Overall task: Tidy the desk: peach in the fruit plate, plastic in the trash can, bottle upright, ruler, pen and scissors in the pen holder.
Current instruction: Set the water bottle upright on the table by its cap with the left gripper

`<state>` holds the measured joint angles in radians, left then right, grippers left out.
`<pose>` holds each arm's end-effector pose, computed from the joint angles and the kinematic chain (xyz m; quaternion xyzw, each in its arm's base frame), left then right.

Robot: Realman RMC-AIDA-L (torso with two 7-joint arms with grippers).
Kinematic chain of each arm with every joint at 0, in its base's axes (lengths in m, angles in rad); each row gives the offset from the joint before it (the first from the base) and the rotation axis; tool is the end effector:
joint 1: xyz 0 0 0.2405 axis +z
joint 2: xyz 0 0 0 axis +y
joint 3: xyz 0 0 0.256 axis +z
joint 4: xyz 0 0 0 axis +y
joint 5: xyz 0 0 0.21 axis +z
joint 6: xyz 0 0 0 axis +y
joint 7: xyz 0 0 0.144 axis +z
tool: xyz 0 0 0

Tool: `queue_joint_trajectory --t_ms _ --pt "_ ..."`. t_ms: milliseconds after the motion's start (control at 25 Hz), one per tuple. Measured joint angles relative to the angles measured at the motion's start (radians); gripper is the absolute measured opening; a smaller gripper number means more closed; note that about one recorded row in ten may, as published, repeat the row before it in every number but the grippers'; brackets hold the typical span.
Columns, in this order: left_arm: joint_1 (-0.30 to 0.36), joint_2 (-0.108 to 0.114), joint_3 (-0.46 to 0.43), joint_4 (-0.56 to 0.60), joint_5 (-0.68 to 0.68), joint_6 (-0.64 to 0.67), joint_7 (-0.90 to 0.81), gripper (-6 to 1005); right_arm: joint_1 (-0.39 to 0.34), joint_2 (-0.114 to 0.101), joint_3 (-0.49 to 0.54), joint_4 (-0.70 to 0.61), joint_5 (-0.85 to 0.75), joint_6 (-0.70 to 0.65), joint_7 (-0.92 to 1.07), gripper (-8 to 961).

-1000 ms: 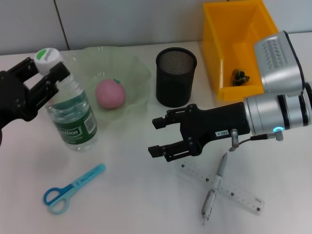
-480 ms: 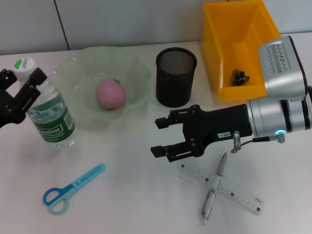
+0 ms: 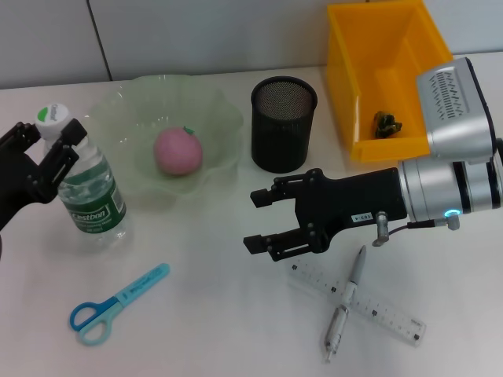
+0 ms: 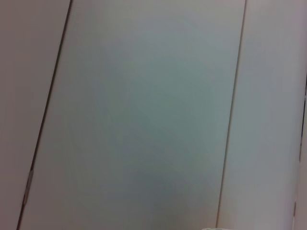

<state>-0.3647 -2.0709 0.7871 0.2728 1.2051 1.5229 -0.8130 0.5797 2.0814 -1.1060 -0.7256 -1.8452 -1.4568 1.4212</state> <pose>-0.3002 0.2980 0.0076 -0.7924 -0.1988 -0.4401 0.3728 0.2080 0.3395 -0.0399 -0.9734 0.1205 0.1879 0.0520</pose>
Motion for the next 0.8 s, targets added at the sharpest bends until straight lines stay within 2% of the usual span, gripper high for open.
queue_joint_trajectory --t_ms 800 --pt "-0.01 0.0 -0.001 -0.045 0.001 -0.032 0.056 444 0.0 0.0 0.0 0.0 0.0 0.0 -0.005 757"
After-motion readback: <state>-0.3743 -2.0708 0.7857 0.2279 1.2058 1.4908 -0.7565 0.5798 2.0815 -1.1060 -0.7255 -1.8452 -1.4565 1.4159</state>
